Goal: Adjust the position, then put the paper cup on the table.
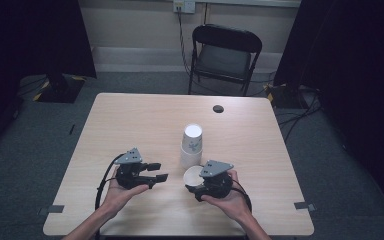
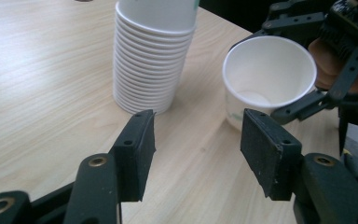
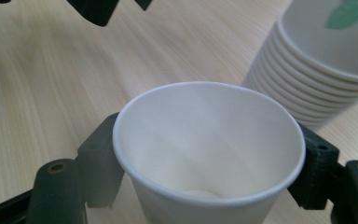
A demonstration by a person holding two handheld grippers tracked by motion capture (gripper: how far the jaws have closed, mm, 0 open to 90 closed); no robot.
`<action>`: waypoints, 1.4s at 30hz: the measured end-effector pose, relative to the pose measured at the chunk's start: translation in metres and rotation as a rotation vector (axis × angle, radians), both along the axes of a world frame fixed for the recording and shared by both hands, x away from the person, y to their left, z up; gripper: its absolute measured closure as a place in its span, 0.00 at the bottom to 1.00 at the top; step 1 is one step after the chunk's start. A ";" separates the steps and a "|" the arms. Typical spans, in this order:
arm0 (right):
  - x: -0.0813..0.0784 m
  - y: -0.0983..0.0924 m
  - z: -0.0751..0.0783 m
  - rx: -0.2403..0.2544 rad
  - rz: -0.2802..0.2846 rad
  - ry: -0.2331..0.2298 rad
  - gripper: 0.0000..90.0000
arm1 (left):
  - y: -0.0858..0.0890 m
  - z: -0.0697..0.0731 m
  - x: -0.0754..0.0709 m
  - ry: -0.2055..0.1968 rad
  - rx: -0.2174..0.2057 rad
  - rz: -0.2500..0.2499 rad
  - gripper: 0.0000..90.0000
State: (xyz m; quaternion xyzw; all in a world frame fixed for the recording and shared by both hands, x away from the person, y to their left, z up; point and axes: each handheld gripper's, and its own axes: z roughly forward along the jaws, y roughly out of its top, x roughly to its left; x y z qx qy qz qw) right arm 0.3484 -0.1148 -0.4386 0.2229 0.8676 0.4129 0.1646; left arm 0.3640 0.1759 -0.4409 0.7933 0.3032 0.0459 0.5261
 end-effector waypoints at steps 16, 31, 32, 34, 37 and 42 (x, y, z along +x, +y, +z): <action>0.010 -0.043 0.006 0.118 -0.150 0.014 0.30 | 0.019 -0.008 0.000 -0.033 0.085 0.065 0.44; 0.031 -0.069 0.008 0.149 -0.247 -0.012 0.31 | 0.060 -0.027 0.000 0.016 0.247 0.158 0.35; 0.034 -0.071 0.008 0.156 -0.255 -0.015 0.31 | 0.064 -0.030 0.001 0.015 0.249 0.176 0.35; 0.040 -0.076 0.008 0.172 -0.268 -0.012 0.31 | 0.071 -0.037 0.005 0.037 0.252 0.196 0.34; 0.048 -0.081 0.007 0.177 -0.293 -0.011 0.31 | 0.073 -0.049 0.012 0.085 0.271 0.213 0.33; 0.061 -0.088 0.001 0.196 -0.339 -0.009 0.31 | 0.066 -0.053 0.011 0.030 0.326 0.191 0.29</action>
